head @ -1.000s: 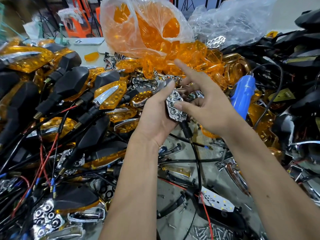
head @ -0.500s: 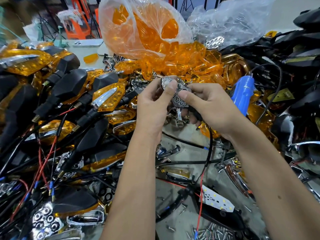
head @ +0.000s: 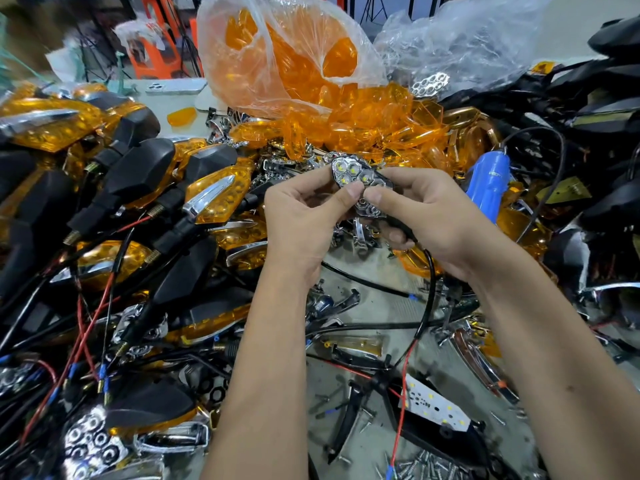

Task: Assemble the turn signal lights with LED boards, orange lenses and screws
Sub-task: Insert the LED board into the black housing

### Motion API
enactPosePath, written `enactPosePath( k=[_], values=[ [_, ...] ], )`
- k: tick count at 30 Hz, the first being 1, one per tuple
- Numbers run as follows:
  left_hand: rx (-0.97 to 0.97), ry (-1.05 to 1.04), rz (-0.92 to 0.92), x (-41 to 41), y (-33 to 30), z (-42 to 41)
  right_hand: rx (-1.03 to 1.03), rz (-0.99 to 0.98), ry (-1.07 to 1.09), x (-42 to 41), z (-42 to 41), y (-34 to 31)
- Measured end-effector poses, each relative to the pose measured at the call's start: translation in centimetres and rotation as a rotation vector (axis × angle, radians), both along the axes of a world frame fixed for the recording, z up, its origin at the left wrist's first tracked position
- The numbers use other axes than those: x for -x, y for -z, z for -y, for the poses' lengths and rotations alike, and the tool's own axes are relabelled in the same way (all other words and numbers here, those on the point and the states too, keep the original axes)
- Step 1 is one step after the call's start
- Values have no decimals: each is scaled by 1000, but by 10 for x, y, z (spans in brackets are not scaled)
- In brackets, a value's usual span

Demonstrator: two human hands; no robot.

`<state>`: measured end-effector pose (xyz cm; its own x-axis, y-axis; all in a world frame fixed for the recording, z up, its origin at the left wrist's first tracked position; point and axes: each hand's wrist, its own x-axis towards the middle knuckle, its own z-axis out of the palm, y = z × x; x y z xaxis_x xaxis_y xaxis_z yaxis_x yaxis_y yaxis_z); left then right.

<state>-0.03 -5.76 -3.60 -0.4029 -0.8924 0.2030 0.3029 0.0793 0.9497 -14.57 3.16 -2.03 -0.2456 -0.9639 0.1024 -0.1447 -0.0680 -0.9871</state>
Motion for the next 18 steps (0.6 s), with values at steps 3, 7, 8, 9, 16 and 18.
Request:
enactPosePath(
  k=[3,7,8,9,16,18],
  values=[
    [5,-9,7,2,1,0,4,1,8,-1,0,-1],
    [9,-33,28,4,1,-2,13,-12,7,-1,-1,-2],
    [9,-27,27,3,1,-2,16,-10,8,-2,-1,-2],
    [5,-21,28,3,2,-1,19,-7,7,-2,-1,-2],
    [11,44,19,1,1,-1,24,17,14,0,-1,-2],
    [-24,106,8,1,1,0,26,50,11,0,-1,0]
  ],
)
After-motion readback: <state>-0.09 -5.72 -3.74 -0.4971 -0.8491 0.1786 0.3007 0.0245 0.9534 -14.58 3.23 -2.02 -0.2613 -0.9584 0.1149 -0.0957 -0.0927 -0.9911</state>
